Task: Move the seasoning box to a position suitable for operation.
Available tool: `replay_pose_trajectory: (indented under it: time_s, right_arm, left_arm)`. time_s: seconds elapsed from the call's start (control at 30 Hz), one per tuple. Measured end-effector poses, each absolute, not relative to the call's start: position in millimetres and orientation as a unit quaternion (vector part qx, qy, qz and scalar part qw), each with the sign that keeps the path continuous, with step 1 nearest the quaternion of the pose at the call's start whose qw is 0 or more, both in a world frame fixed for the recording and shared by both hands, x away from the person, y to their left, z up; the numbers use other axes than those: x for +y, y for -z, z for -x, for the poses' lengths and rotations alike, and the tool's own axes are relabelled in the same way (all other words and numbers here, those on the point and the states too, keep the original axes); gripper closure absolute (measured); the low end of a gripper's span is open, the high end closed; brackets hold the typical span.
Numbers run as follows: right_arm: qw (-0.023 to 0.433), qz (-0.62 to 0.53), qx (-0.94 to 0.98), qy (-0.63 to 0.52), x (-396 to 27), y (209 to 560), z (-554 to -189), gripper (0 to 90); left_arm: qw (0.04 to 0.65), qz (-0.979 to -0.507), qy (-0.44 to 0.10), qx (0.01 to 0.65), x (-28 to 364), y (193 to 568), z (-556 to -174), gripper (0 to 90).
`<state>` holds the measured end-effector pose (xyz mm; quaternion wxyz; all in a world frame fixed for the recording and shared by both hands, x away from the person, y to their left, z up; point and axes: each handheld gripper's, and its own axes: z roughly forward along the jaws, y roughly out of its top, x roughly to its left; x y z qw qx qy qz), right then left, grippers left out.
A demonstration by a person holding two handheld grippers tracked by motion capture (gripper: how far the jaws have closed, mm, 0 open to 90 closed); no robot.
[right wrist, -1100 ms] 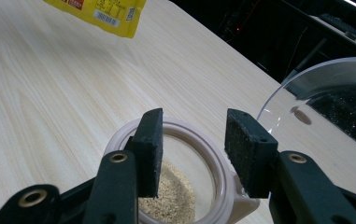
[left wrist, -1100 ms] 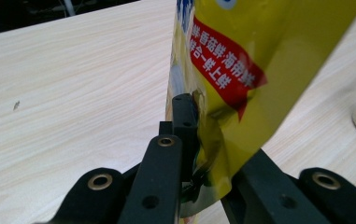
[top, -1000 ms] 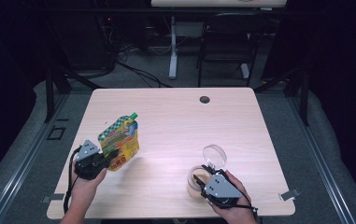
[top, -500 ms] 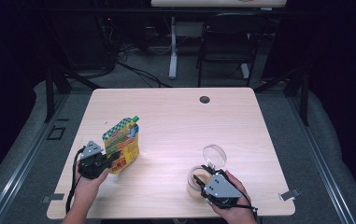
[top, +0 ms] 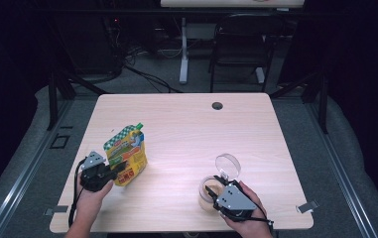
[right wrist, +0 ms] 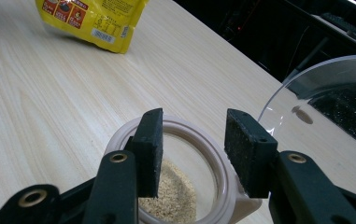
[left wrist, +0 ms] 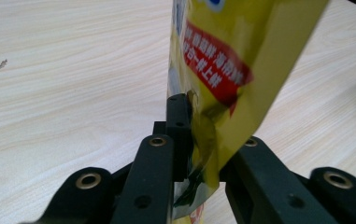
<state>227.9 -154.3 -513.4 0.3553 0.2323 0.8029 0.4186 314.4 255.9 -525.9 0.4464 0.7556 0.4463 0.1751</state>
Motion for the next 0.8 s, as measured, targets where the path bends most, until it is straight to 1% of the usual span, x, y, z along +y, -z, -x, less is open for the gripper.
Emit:
replay_pose_trajectory:
  time_s: [0.17,0.27,0.4,0.5,0.57,0.8]
  right_arm:
    - [0.355,-0.233,0.802,-0.421,-154.6,513.6,-228.0,57.3]
    - [0.355,-0.233,0.802,-0.421,-154.8,513.4,-227.9,57.3]
    - [0.354,-0.233,0.801,-0.422,-155.1,513.4,-227.9,57.2]
    - [0.354,-0.233,0.801,-0.422,-155.3,513.2,-228.0,57.2]
    - [0.354,-0.233,0.801,-0.422,-155.2,513.3,-228.0,57.2]
    - [0.353,-0.234,0.802,-0.421,-155.2,513.9,-228.6,56.9]
  left_arm:
    - [0.45,-0.753,-0.176,0.447,258.3,525.4,-312.9,78.5]
    - [0.457,-0.749,-0.174,0.447,260.2,524.6,-311.9,72.8]
    - [0.465,-0.747,-0.166,0.446,260.5,525.2,-311.0,69.9]
    - [0.471,-0.74,-0.17,0.449,261.8,524.7,-311.0,63.9]
    - [0.473,-0.738,-0.17,0.45,262.8,524.6,-310.7,62.3]
    - [0.475,-0.737,-0.169,0.451,264.9,525.5,-311.1,52.4]
